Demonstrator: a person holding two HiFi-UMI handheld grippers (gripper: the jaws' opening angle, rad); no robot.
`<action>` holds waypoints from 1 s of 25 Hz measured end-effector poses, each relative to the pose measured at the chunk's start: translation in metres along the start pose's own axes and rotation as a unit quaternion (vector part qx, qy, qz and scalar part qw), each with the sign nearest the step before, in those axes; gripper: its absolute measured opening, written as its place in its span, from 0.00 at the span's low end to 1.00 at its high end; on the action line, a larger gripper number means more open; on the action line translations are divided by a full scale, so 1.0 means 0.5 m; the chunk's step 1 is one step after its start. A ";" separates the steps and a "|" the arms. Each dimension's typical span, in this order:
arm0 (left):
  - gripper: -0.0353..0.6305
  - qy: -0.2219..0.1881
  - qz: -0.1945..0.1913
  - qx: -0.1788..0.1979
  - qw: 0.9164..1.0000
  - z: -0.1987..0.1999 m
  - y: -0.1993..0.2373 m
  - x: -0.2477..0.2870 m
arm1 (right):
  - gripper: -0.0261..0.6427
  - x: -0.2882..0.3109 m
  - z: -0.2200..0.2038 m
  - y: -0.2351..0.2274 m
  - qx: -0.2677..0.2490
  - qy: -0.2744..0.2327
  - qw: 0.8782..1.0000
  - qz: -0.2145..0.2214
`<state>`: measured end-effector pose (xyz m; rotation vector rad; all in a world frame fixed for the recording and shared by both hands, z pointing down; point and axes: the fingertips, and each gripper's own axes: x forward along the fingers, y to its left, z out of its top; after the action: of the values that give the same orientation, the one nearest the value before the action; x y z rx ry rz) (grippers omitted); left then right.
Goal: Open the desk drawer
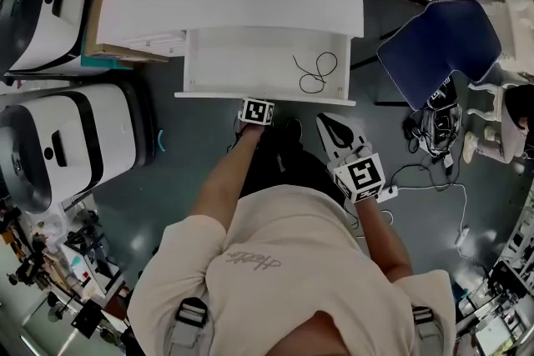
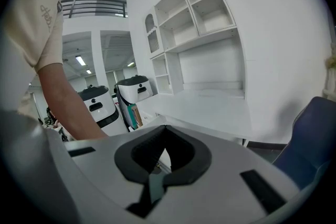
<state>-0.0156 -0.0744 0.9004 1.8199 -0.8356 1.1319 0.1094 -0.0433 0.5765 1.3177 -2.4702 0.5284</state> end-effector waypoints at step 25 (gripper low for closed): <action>0.08 -0.151 -0.041 0.133 0.979 0.042 -0.053 -0.367 | 0.04 0.031 0.067 0.015 -0.017 -0.026 0.999 -0.031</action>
<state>-0.0543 -0.0607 0.7185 2.2673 -0.7988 0.9642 0.0919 -0.0658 0.5520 1.4065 -2.4595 0.4399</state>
